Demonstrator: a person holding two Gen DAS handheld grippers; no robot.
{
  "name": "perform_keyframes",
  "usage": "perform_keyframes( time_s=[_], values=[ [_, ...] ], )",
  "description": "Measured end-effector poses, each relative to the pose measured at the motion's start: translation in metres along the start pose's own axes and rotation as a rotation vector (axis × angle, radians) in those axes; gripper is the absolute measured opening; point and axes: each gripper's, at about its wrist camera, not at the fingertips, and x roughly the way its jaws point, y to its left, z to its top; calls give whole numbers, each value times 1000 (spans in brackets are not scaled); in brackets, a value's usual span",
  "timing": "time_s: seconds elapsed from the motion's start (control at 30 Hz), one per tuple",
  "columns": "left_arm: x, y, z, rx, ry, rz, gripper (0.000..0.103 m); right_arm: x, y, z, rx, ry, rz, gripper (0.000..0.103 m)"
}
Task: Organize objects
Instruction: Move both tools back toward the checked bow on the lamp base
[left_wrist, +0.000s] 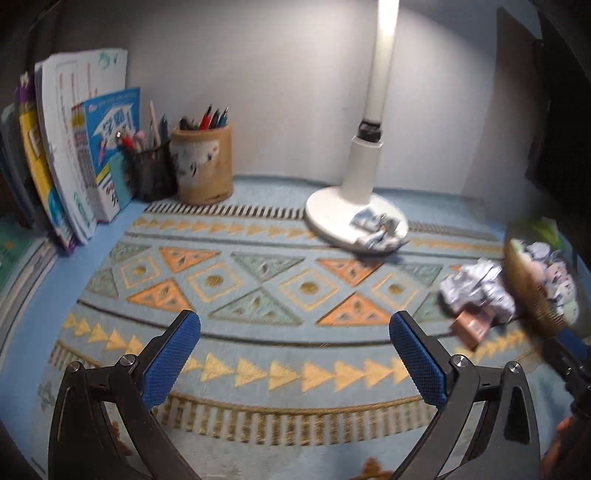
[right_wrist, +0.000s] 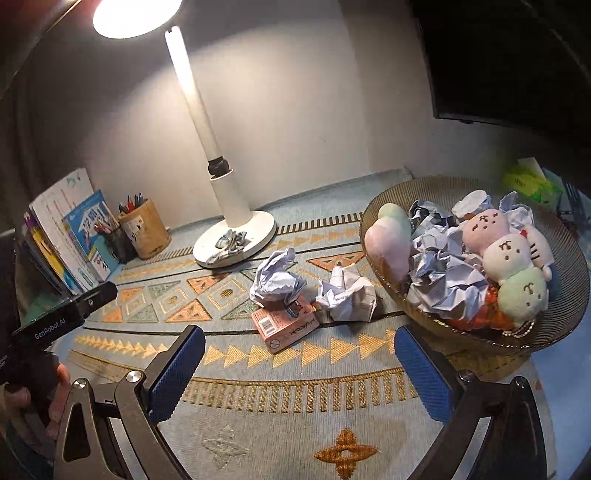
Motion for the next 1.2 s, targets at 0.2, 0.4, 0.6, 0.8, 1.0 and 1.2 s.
perform_keyframes(
  time_s=[0.2,0.4,0.6,0.8,1.0,1.2],
  values=[
    [18,12,-19,-34,46,-26,102,16,-3,-13,21,19,-36,103],
    [7,-12,-28,79,10,35,102,36,-10,-12,56,116,-20,103],
    [-15,-16,-40,111,-27,86,102,35,-6,-13,34,124,-20,103],
    [-36,-22,-21,180,-34,-22,102,44,-3,-10,91,267,94,103],
    [21,-44,64,150,-6,-156,102,47,31,34,-36,206,29,103],
    [112,-80,92,172,97,-185,88,91,39,44,-83,231,-35,103]
  ],
)
